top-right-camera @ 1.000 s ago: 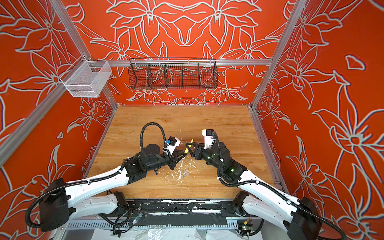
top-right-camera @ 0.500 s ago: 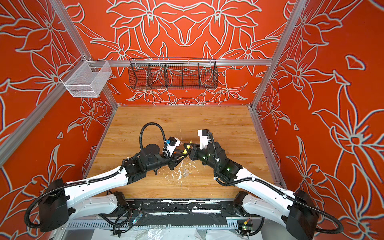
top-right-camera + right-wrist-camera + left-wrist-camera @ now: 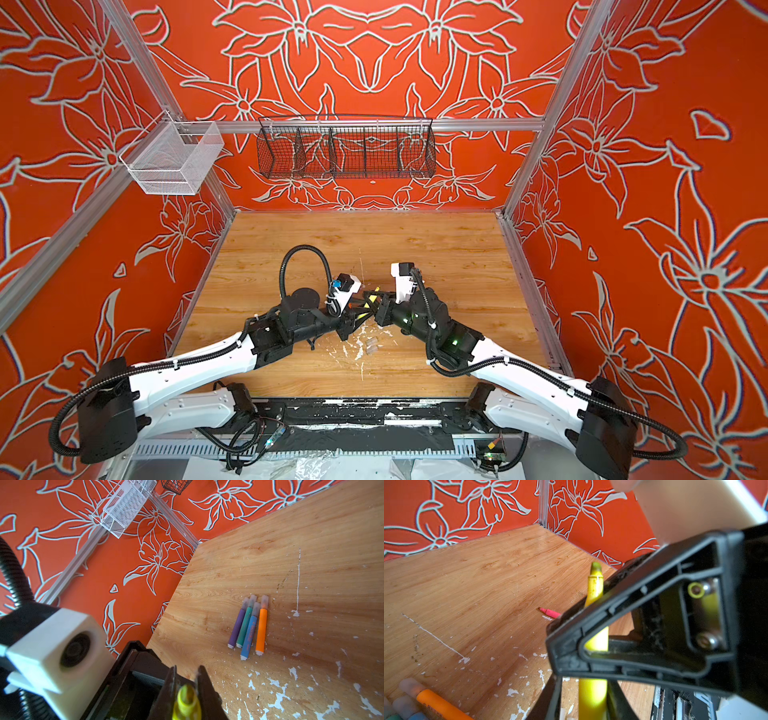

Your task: Insert the pens into the pen caps

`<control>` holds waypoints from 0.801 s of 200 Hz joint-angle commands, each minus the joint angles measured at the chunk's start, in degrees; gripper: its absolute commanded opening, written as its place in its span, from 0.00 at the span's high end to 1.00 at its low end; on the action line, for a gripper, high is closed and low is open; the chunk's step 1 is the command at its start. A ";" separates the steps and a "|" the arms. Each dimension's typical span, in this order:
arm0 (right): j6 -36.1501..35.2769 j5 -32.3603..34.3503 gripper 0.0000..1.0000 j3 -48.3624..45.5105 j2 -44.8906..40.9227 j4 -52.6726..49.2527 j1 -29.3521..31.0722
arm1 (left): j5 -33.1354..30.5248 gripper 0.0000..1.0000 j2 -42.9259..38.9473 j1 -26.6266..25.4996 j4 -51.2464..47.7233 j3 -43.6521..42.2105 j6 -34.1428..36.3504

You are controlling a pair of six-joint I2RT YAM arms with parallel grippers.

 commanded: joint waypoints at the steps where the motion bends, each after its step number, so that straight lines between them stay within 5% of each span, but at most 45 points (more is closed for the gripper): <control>1: -0.27 1.61 1.00 0.27 -1.36 0.96 0.48 | 1.34 0.70 0.75 -0.01 1.23 2.08 0.90; 21: -0.26 1.33 1.00 0.33 -1.19 0.99 0.54 | 1.62 0.73 1.12 -0.03 0.89 2.30 0.98; 58: -0.14 1.34 0.99 0.49 -0.80 0.94 0.63 | 1.72 0.96 1.16 0.01 0.71 2.52 1.07; 117: -2.12 2.65 0.52 0.69 -4.63 -4.63 0.67 | -0.46 1.00 0.22 1.81 1.93 1.27 -2.25; 160: -3.69 5.57 0.45 0.74 -10.25 -19.84 2.24 | -4.21 1.00 -3.26 6.86 5.80 -3.19 -9.39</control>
